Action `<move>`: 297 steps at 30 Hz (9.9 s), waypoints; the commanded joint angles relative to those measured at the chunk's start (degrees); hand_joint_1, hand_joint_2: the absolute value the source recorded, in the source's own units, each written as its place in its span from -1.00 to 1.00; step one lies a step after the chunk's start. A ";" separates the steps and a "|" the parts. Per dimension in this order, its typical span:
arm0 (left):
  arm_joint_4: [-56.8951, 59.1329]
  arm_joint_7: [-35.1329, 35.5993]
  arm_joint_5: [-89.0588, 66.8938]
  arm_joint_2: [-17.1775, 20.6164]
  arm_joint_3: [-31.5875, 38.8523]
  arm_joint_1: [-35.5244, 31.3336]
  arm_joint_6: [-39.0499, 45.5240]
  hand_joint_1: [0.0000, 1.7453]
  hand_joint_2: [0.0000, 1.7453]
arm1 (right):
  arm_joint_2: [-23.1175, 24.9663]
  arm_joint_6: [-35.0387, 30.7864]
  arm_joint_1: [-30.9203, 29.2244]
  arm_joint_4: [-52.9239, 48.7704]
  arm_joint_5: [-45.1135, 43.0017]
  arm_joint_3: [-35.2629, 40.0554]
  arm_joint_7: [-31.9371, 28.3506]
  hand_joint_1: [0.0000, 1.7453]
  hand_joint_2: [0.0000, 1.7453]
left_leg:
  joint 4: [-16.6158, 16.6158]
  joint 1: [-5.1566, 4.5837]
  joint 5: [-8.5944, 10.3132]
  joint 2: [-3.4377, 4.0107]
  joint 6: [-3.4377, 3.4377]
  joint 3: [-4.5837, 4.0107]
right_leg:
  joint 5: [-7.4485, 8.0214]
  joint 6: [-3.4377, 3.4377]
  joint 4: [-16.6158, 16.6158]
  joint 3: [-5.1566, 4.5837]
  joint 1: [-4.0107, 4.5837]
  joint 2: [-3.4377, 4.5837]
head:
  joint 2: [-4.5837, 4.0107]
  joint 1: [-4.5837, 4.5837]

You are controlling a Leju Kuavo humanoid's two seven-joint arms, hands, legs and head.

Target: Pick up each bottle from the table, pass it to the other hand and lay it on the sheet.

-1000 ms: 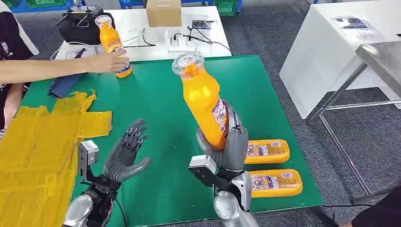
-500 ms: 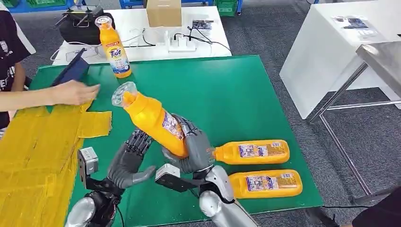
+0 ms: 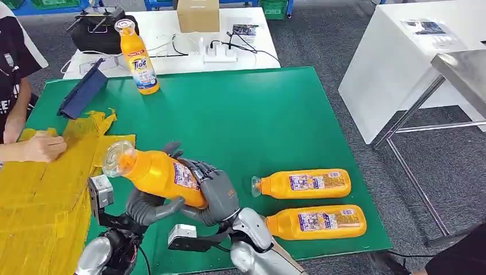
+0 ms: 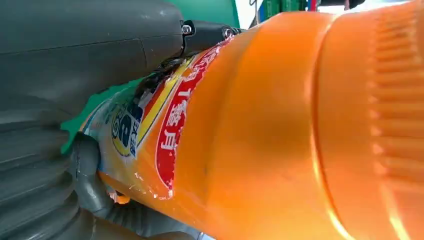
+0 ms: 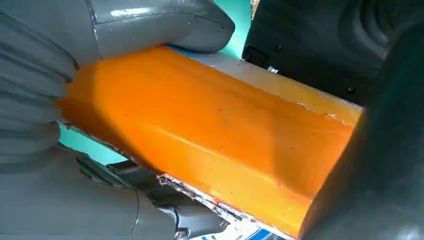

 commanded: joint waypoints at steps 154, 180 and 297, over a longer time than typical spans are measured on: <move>34.25 16.87 -76.65 0.88 7.40 -25.67 30.63 -1.00 1.00 | -34.27 26.76 13.14 -13.09 4.54 -25.21 13.69 -1.00 1.00 | 0.12 -0.03 0.13 -0.12 0.16 0.00 | 0.19 -0.03 -0.05 0.84 0.07 -0.16 | 0.00 -0.04; 20.58 12.67 -67.61 -0.64 1.15 -19.78 31.92 -1.00 1.00 | -23.69 17.28 -2.82 11.43 26.60 -21.66 23.68 0.96 1.00 | 0.10 -0.03 0.14 0.27 0.17 0.01 | 0.29 -0.02 -0.05 0.68 0.07 0.16 | 0.00 -0.04; 4.29 11.20 -65.56 3.45 0.86 -13.53 33.22 1.00 1.00 | -12.44 12.31 12.93 -28.68 2.51 -8.93 11.37 -1.00 1.00 | 0.00 -0.03 0.33 -0.01 0.16 -0.41 | 0.29 0.06 -0.01 -0.34 0.01 -0.07 | 0.00 -0.02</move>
